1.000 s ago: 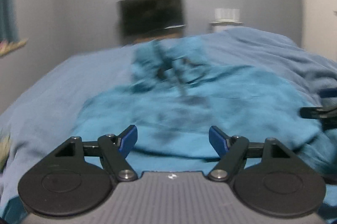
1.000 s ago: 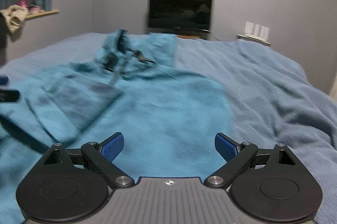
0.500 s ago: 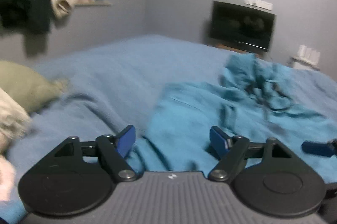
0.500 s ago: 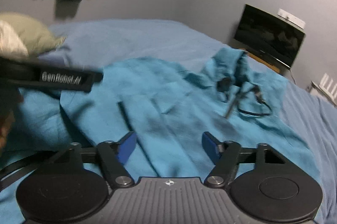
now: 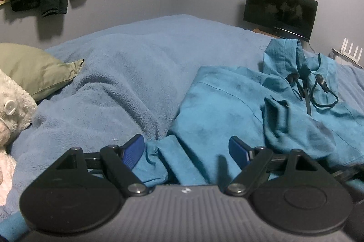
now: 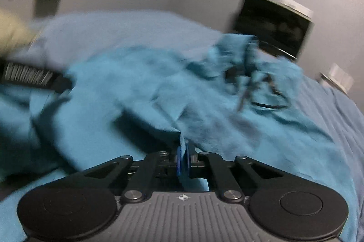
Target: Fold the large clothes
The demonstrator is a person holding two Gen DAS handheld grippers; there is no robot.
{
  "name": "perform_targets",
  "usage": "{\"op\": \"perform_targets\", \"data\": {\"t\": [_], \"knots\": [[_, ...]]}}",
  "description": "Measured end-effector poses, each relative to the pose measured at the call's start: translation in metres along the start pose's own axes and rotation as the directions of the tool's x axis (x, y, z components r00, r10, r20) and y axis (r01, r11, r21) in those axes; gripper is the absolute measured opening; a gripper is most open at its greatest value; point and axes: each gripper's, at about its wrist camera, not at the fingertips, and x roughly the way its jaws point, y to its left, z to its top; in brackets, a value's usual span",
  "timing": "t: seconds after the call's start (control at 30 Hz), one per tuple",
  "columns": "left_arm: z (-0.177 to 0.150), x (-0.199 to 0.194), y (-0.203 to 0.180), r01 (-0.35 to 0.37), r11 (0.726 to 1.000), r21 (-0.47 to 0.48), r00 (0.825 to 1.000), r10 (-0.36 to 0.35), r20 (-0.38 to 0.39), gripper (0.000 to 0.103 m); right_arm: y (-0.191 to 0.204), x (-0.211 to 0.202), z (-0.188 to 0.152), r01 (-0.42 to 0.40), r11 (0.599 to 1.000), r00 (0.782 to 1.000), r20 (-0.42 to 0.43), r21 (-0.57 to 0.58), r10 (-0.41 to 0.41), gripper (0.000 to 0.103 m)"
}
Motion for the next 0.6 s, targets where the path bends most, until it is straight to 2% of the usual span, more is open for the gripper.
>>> {"op": "perform_targets", "data": {"t": [0.17,0.27,0.37,0.43,0.5,0.53,0.6], "knots": [[0.000,0.002,-0.001,-0.003,1.000,0.004,1.000,0.003,-0.002,0.081,-0.068,-0.042,-0.007,0.081,0.975,0.993,0.071,0.208,-0.098,0.004],[0.000,0.002,-0.002,-0.006,1.000,0.009,1.000,0.006,-0.004,0.081,-0.112,-0.059,-0.021,0.117,0.928,0.987,0.061,0.355,-0.148,0.004],[-0.001,0.002,-0.004,-0.012,1.000,0.022,1.000,0.012,-0.006,0.081,-0.151,-0.065,-0.044,0.148,0.860,0.985,0.011,0.488,-0.175,0.005],[-0.002,0.003,-0.005,-0.013,0.999,0.030,1.000,0.013,-0.008,0.081,-0.171,-0.065,-0.064,0.150,0.811,0.987,-0.038,0.566,-0.156,0.011],[-0.003,0.003,-0.007,-0.020,0.999,0.041,1.000,0.020,-0.010,0.081,-0.182,-0.060,-0.083,0.145,0.777,0.989,-0.076,0.613,-0.125,0.026],[-0.003,0.004,-0.007,-0.023,0.999,0.047,1.000,0.023,-0.013,0.081,-0.185,-0.060,-0.093,0.145,0.757,0.989,-0.088,0.637,-0.115,0.030],[-0.004,0.004,-0.008,-0.024,0.998,0.052,1.000,0.025,-0.016,0.082,-0.190,-0.055,-0.106,0.135,0.734,0.991,-0.087,0.665,-0.103,0.050]]}}
